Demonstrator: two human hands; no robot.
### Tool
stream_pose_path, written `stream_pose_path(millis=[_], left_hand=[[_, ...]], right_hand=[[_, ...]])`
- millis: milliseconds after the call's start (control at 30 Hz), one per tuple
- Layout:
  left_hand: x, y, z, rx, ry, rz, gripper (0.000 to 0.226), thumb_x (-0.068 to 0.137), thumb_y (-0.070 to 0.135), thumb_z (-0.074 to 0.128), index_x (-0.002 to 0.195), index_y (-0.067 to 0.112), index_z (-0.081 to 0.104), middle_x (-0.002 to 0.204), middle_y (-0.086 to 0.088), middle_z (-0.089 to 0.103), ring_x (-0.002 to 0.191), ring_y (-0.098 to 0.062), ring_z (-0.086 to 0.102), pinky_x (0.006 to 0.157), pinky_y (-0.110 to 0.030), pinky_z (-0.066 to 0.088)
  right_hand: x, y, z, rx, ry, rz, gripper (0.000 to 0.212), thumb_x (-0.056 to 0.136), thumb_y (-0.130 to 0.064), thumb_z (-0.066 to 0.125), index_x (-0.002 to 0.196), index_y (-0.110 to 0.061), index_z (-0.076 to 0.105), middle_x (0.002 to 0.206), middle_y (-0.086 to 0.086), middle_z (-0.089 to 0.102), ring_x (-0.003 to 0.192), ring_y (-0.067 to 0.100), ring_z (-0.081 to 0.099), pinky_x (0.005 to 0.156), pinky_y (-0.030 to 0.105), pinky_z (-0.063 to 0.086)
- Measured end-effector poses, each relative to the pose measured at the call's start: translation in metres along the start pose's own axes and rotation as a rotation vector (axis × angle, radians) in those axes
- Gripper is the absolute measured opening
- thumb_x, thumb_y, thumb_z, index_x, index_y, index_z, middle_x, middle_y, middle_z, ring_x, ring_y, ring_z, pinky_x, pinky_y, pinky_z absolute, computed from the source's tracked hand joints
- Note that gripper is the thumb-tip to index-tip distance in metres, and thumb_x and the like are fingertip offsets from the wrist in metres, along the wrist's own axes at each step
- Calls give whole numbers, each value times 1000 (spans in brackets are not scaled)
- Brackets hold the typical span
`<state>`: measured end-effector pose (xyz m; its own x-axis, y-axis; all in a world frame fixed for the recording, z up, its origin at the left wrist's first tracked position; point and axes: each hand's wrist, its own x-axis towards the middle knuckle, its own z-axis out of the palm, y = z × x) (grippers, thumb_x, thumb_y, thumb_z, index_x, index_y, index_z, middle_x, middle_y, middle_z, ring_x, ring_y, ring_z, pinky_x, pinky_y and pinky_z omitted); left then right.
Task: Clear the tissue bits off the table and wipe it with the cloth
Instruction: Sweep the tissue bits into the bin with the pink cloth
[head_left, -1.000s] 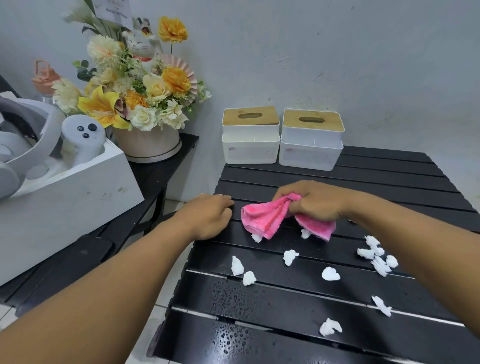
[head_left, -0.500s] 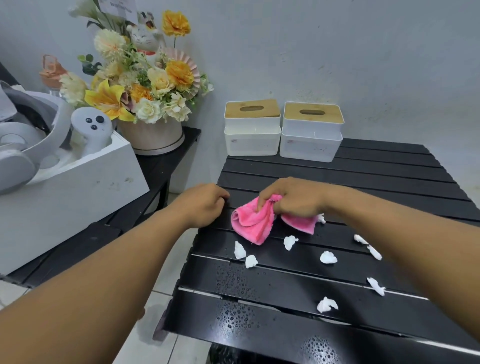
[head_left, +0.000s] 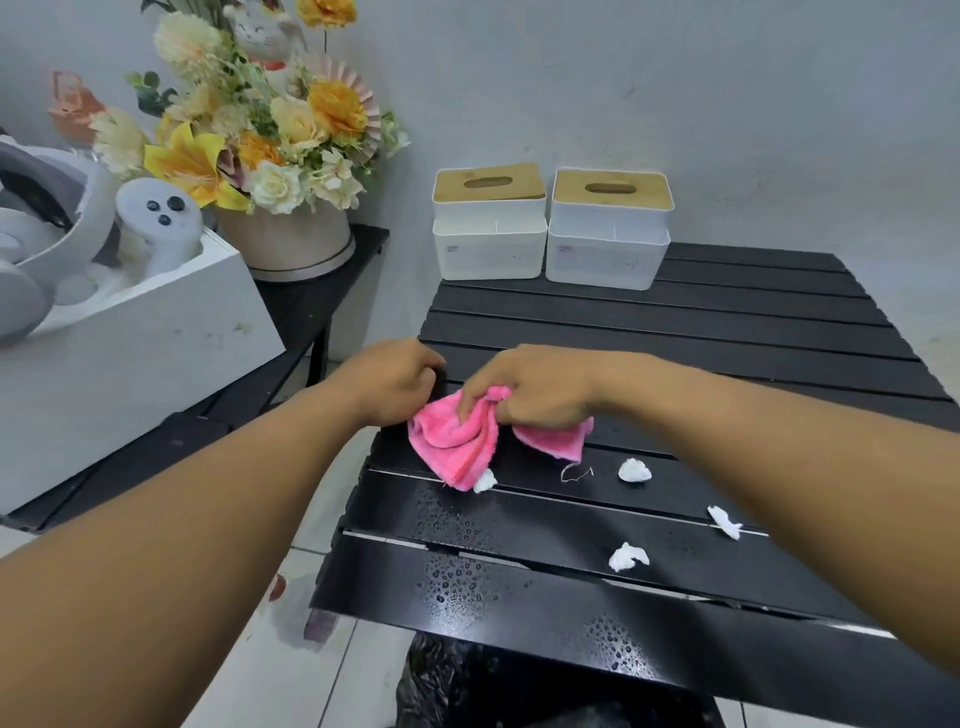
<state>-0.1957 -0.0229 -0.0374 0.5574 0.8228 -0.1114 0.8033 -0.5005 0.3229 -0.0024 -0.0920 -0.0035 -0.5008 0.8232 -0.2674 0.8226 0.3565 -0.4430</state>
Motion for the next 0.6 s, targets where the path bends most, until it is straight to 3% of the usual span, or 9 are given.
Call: stream_pose_path(millis=[67,233,333,433,500,600], left_hand=[[-1,0,1,-6,7,-15,36,92,11,39,112,8,69,116,-12,71,112,-34,62,95,-46,50],[-1,3,4,6,19,-32,34,92,13,39,110,6,67,115,-15,70,112,-36,60,94,-46,50],[-1,9,4,36,26,-17,37,91,18,37,109,6,67,113,-14,71,110,-36,60,93,-46,51],[4,21,9,80,37,47,49,81,28,29,105,10,67,108,-12,71,107,-35,61,90,-46,52],[8,30,13,104,39,80,47,77,30,26,99,16,66,99,-8,72,98,-34,62,84,-45,54],[14,43,20,137,52,99,51,77,32,25,102,17,66,101,-7,72,100,-35,61,86,-45,53]], right_hand=[[-8,4,-1,-5,-34,3,37,88,-9,50,99,-37,71,114,-18,67,102,8,58,95,29,41],[-30,20,-9,12,-87,67,38,81,-7,55,82,-42,71,109,-22,70,102,7,61,99,34,46],[-46,30,-13,78,-65,103,36,82,-5,55,88,-34,75,101,-18,73,96,6,64,95,32,49],[-61,38,-24,339,81,146,30,89,1,53,94,-19,75,90,-7,74,78,3,65,76,17,48],[-67,46,-41,367,264,180,27,92,-4,53,96,-20,74,90,-9,73,72,-7,61,66,4,42],[-76,65,-69,331,492,232,27,93,-7,52,96,-23,74,89,-11,71,66,-12,57,61,6,41]])
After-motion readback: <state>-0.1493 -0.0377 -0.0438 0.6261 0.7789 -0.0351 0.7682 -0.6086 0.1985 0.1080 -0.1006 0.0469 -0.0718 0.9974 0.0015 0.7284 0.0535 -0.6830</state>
